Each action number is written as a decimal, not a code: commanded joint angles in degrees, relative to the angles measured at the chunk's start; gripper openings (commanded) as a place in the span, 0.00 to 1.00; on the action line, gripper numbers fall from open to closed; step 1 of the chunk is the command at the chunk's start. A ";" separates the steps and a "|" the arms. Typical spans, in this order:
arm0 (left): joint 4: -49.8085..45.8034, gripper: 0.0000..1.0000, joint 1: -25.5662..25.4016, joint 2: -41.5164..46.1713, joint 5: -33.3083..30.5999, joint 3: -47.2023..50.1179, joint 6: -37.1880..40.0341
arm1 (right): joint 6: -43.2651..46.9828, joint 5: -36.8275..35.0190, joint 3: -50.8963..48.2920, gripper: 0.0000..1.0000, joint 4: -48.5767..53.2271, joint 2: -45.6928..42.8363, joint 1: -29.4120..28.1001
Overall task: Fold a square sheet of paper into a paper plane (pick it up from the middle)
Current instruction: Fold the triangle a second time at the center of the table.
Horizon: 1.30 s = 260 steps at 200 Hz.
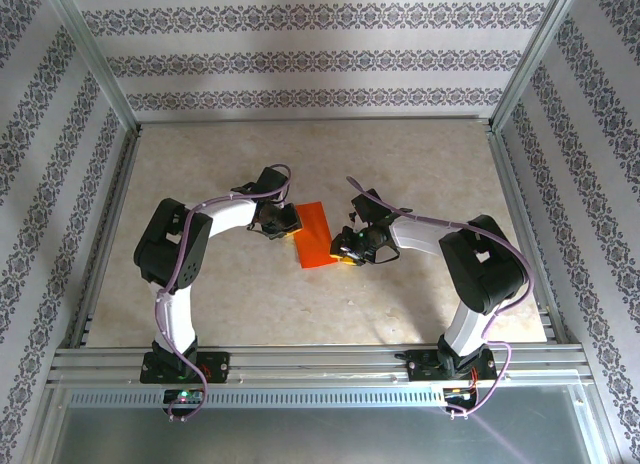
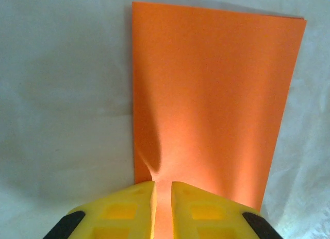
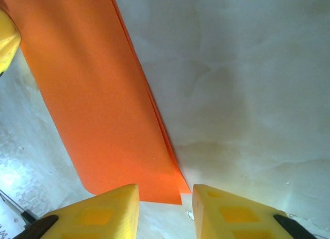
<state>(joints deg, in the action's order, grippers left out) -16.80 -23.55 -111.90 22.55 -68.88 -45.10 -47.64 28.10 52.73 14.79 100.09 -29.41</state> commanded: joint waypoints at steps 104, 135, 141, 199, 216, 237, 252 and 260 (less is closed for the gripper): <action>-3.51 0.16 -0.11 -2.55 -1.61 -0.19 -0.75 | 0.18 2.21 1.24 0.30 0.17 1.07 -1.70; -3.42 0.16 -0.11 -2.49 -1.39 -0.03 -0.68 | -0.10 2.55 0.71 0.29 -1.74 0.68 -1.62; -3.34 0.16 -0.10 -2.45 -1.45 -0.04 -0.67 | -0.32 2.65 0.63 0.28 -2.10 0.72 -1.51; -3.24 0.16 -0.11 -2.34 -1.26 -0.12 -0.56 | -1.71 2.93 0.80 0.26 -4.31 2.63 -1.09; -3.33 0.16 -0.09 -2.19 -1.26 -0.15 -0.42 | -1.58 2.77 0.88 0.25 -4.09 2.94 -0.85; -3.24 0.16 -0.09 -2.10 -0.97 -0.22 -0.13 | -1.66 2.75 0.96 0.23 -4.06 3.00 -0.56; -3.07 0.16 -0.10 -2.05 -0.88 -0.20 -0.04 | -1.76 2.75 1.04 0.21 -4.05 3.00 -0.40; -2.98 0.16 -0.10 -2.01 -0.83 -0.22 0.02 | -1.85 2.75 1.06 0.20 -4.11 3.00 -0.38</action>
<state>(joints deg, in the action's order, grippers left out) -16.95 -23.55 -112.05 22.44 -68.93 -45.47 -48.58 30.11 52.75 10.83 102.59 -30.48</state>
